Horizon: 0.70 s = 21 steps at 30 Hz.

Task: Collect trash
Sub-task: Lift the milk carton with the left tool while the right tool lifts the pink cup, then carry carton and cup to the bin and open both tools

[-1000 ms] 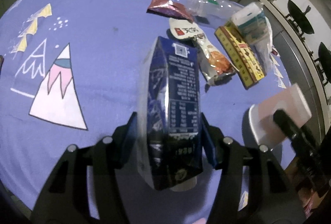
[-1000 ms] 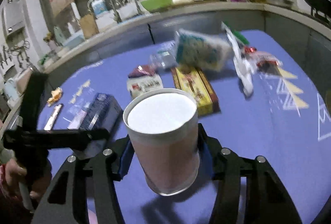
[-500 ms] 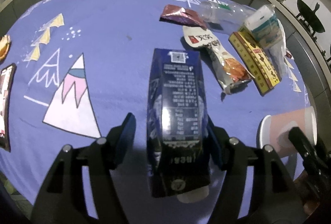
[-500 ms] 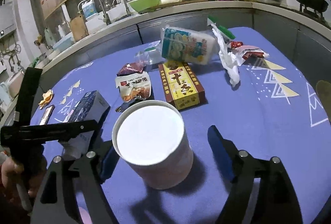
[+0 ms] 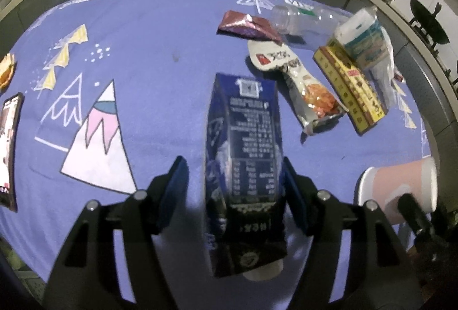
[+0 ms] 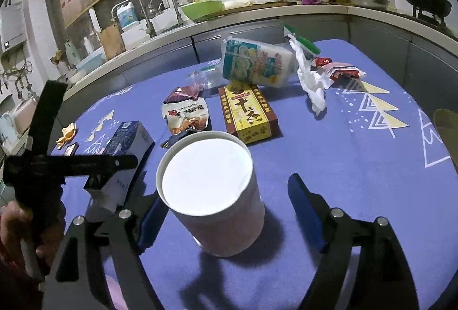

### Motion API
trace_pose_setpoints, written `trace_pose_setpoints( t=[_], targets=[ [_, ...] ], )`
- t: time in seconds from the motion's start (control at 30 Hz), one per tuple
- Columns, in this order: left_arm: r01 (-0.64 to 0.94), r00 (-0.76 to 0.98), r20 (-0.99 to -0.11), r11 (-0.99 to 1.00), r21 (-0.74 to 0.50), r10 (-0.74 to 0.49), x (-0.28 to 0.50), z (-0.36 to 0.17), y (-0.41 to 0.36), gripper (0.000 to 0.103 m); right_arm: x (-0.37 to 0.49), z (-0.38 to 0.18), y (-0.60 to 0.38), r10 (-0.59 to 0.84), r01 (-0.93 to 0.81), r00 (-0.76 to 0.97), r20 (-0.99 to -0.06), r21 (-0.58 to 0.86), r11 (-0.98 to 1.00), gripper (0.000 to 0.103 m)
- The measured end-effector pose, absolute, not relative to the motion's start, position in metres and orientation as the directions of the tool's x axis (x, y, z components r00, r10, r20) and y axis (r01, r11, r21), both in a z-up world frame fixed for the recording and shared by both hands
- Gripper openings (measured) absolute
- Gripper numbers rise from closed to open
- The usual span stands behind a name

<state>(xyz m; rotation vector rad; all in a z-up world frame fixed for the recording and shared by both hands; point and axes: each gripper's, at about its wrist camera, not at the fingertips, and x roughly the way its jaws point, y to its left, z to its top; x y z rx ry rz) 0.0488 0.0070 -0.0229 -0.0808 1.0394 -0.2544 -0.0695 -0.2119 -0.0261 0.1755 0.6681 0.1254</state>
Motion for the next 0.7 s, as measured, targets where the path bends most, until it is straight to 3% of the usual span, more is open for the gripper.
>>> trace_pose_setpoints(
  t=[0.27,0.33,0.37,0.4,0.43,0.7],
  targets=[
    [0.179,0.455,-0.845,0.958,-0.223,-0.281,0.055,-0.027,0.007,0.063,-0.069,-0.033,-0.213,0.171,-0.064,0.771,-0.614,0.193,0.979,0.077],
    [0.183,0.445,-0.846,0.955,-0.234,-0.293,0.055,-0.030,0.006,0.053,-0.069,-0.034,-0.212,0.173,-0.065,0.770,-0.614,0.193,0.979,0.077],
    [0.185,0.443,-0.845,0.953,-0.242,-0.301,0.055,-0.031,0.007,0.053,-0.069,-0.034,-0.212,0.177,-0.071,0.771,-0.612,0.193,0.979,0.076],
    [0.183,0.444,-0.844,0.952,-0.246,-0.303,0.055,-0.030,0.007,0.053,-0.068,-0.034,-0.212,0.180,-0.078,0.770,-0.612,0.190,0.979,0.059],
    [0.187,0.438,-0.844,0.949,-0.252,-0.310,0.054,-0.029,0.008,0.053,-0.069,-0.033,-0.211,0.194,-0.095,0.767,-0.612,0.190,0.977,0.055],
    [0.373,0.356,-0.766,0.833,-0.409,-0.535,0.033,0.009,-0.032,0.048,-0.078,-0.012,-0.244,0.172,-0.051,0.829,-0.532,0.234,0.971,0.052]
  ],
)
